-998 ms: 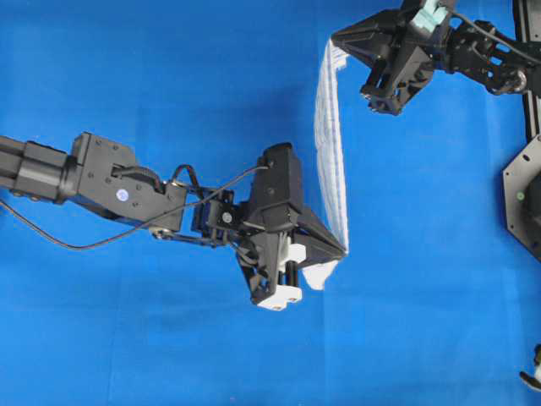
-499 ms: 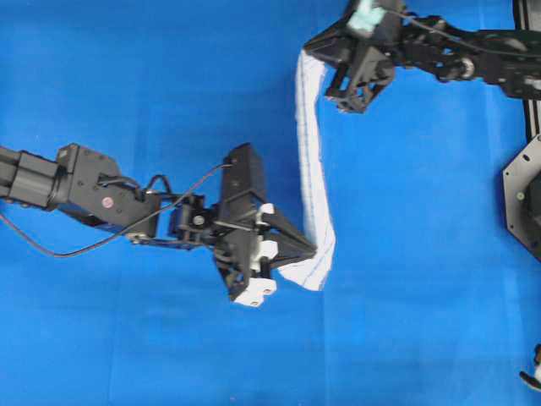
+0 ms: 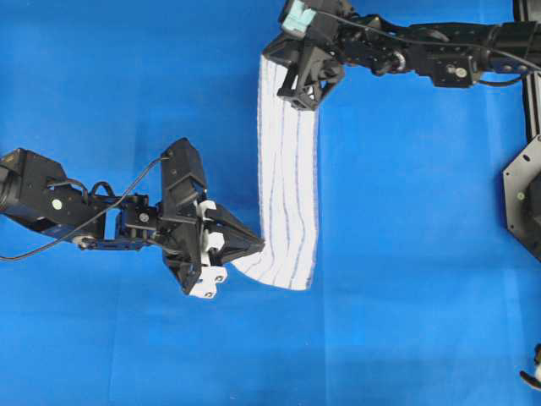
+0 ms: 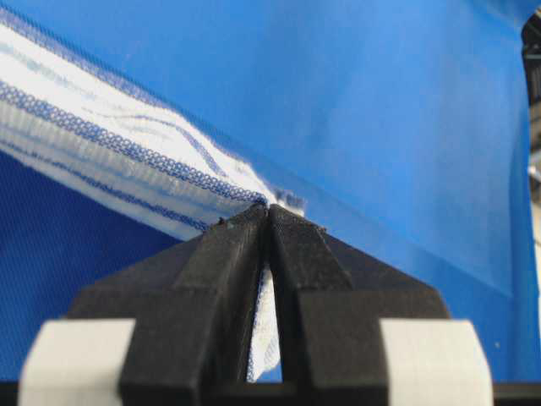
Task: Fold the blue towel.
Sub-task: 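Lower the strip onto the table and open both grippers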
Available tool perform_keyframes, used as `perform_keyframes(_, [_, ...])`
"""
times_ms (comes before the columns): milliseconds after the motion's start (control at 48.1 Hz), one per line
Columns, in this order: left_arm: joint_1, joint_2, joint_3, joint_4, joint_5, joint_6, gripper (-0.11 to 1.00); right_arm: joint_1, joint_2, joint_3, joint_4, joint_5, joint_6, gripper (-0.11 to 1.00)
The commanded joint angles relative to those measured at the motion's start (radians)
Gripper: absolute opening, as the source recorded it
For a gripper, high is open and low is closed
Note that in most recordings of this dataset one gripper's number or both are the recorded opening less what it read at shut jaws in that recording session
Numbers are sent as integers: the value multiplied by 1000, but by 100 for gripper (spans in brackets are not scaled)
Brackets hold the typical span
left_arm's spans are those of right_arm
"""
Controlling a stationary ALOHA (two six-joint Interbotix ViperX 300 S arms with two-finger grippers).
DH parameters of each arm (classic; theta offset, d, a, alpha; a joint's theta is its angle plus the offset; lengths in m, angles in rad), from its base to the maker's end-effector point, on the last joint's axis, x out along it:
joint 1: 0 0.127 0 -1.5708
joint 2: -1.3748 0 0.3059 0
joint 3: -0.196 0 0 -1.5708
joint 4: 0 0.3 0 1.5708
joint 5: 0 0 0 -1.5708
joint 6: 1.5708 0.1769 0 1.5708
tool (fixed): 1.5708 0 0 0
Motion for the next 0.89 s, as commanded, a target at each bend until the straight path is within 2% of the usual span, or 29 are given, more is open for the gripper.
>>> perform_keyframes(0, [-12,-32,-3,-2,-6,0,3,11,-2,-34,-5,8,-3,1])
perform_keyframes(104, [-18,-32,3,-2,-8,20,3,18,8,-44,-20,31,-3,1])
perform_keyframes(312, [3,-15,9,-2,-3,67,3,20,12,-40,-20,38,-2,1])
perform_keyframes(436, [9,5,9,-2,-2,71,3,20,23,-41,-20,37,-2,1])
perform_keyframes(520, [14,15,9,-2,-2,67,3,20,35,-43,-20,35,-2,7])
perform_keyframes(623, [17,26,11,-6,9,61,3,20,51,-46,-20,29,-2,27])
perform_keyframes(748, [29,28,20,-18,31,55,5,21,52,-44,-20,6,-2,67])
perform_keyframes(810, [31,26,25,-35,31,48,18,21,52,-46,-21,-3,-2,83])
perform_keyframes(873, [29,25,28,-51,31,40,35,21,52,-44,-25,-5,-2,93])
